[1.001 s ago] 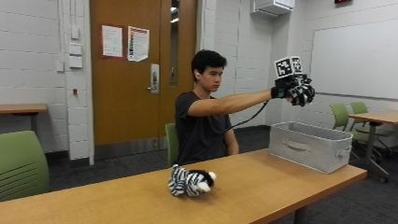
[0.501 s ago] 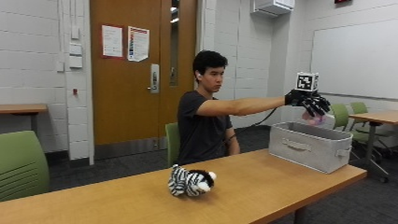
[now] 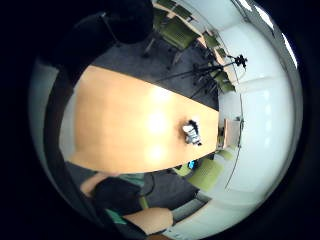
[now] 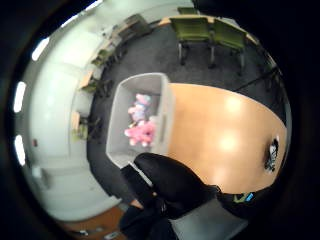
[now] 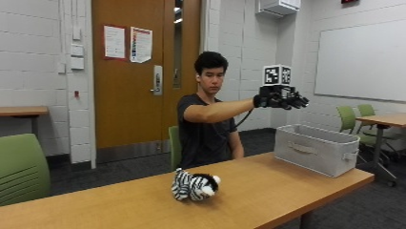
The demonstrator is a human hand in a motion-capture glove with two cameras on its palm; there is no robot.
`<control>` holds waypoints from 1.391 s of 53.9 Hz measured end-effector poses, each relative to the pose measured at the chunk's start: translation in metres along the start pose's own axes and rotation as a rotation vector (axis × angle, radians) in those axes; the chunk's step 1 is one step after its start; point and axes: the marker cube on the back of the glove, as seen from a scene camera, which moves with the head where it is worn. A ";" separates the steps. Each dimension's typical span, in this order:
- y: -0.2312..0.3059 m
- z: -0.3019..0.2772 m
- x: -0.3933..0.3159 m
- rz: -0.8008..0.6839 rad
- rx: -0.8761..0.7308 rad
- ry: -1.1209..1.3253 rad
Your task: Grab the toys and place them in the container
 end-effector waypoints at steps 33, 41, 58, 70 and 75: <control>0.136 0.131 0.374 0.479 -0.144 -0.039; 0.158 0.199 0.389 0.572 -0.158 -0.074; 0.179 0.273 0.385 0.666 -0.186 -0.169; 0.181 0.265 0.380 0.648 -0.113 -0.136; 0.180 0.255 0.380 0.658 -0.121 -0.060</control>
